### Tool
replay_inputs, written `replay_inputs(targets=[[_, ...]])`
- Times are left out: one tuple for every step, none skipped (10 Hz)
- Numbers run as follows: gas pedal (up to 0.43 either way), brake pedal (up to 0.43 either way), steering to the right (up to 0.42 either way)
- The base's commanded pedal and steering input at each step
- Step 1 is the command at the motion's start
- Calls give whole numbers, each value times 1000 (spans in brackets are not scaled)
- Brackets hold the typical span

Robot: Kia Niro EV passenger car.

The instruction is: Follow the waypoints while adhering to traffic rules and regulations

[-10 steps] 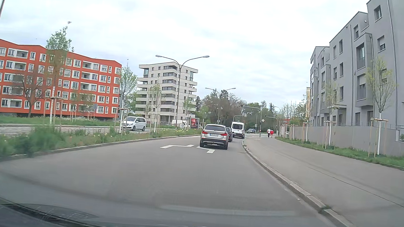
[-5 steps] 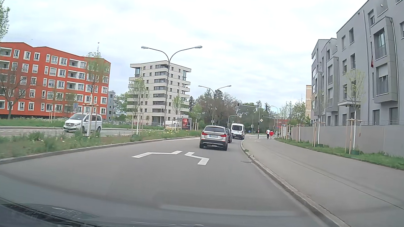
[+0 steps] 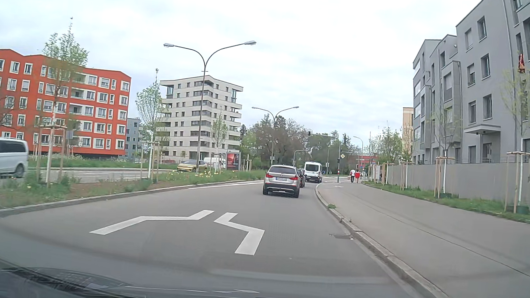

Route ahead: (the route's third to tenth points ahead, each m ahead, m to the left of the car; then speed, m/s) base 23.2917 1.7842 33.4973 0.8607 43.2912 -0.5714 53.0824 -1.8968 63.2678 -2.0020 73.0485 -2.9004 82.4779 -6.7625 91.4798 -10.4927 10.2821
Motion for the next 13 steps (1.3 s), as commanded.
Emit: replay_inputs(targets=[[98, 0, 13], [98, 0, 13], [98, 0, 13], [98, 0, 13], [98, 0, 13], [87, 0, 14], [87, 0, 14], [87, 0, 15], [79, 0, 15], [79, 0, 15], [79, 0, 14], [79, 0, 14], [59, 0, 13]])
